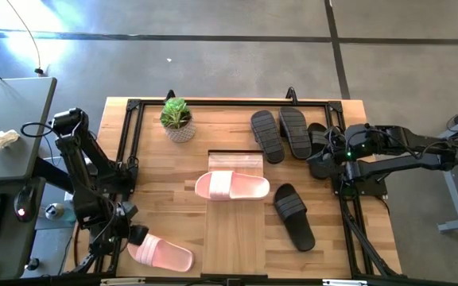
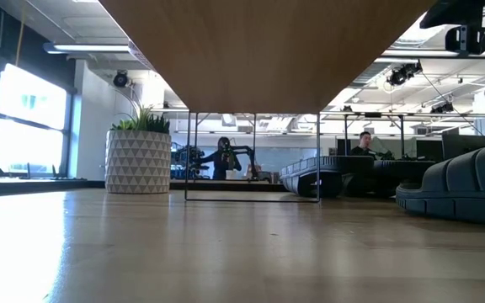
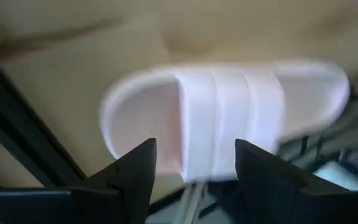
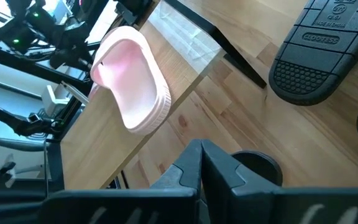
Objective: Pick and place slides into the shelf
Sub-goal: Put the pink slipper on the shelf
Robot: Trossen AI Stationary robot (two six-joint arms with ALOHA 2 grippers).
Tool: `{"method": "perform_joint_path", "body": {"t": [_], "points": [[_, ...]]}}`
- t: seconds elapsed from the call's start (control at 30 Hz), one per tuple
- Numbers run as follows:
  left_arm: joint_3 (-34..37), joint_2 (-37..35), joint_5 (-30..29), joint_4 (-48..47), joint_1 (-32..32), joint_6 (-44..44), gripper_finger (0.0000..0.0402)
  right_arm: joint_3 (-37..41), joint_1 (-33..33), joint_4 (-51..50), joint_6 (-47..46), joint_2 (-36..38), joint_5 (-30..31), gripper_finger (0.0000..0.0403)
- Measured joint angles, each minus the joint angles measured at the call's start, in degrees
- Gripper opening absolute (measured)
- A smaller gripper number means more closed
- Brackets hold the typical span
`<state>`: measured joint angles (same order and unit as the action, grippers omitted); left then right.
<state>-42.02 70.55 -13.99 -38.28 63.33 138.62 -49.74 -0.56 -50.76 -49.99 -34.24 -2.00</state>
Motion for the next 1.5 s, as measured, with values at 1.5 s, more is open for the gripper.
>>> {"method": "perform_joint_path", "body": {"t": [1.5], "points": [[-2.3,10.9,17.6,7.3,-6.4,-26.8,0.0175,0.0,0.0,1.3,0.5,0.0,-0.2,0.0]]}}
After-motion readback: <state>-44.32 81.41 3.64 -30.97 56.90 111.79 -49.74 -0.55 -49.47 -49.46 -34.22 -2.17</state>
